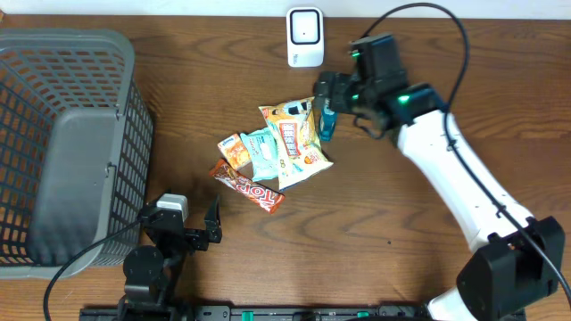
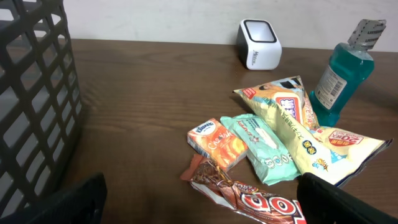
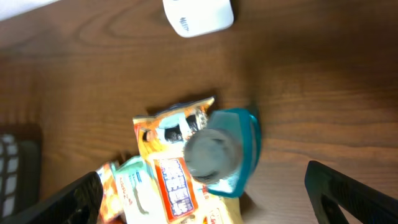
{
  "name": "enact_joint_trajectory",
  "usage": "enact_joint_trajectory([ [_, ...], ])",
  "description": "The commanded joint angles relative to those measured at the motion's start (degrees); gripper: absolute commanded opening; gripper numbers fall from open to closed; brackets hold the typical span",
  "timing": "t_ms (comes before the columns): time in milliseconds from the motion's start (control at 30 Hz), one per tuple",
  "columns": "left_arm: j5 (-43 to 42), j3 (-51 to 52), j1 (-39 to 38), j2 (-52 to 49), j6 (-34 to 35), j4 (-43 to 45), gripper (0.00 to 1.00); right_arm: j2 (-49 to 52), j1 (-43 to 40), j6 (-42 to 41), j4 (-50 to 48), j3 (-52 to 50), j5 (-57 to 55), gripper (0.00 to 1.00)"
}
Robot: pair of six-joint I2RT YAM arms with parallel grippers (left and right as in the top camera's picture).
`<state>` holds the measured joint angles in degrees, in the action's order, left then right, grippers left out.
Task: Scan the item barcode
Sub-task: 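Move the held bottle's bottom in front of the white scanner, then hold the bottle bottom facing the scanner window with the right gripper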
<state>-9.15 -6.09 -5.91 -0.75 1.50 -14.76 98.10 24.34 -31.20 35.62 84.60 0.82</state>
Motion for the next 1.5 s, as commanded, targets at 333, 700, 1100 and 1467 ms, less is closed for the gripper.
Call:
enact_joint_trajectory([
  [333, -0.7, 1.3, -0.3, 0.2, 0.1, -0.4, 0.98, 10.9, 7.4, -12.5, -7.1, -0.1, -23.0, 0.99],
  [700, -0.7, 1.3, -0.3, 0.2, 0.1, -0.4, 0.98, 15.5, 6.7, -11.0, -10.2, -0.1, -25.4, 0.88],
  [1100, -0.7, 1.3, -0.3, 0.2, 0.1, -0.5, 0.98, 15.5, 6.3, -7.3, -7.6, -0.1, -25.5, 0.82],
  [1467, -0.7, 1.3, -0.3, 0.2, 0.1, -0.5, 0.98, 15.0, 7.6, -7.5, -4.5, -0.1, -24.9, 0.89],
])
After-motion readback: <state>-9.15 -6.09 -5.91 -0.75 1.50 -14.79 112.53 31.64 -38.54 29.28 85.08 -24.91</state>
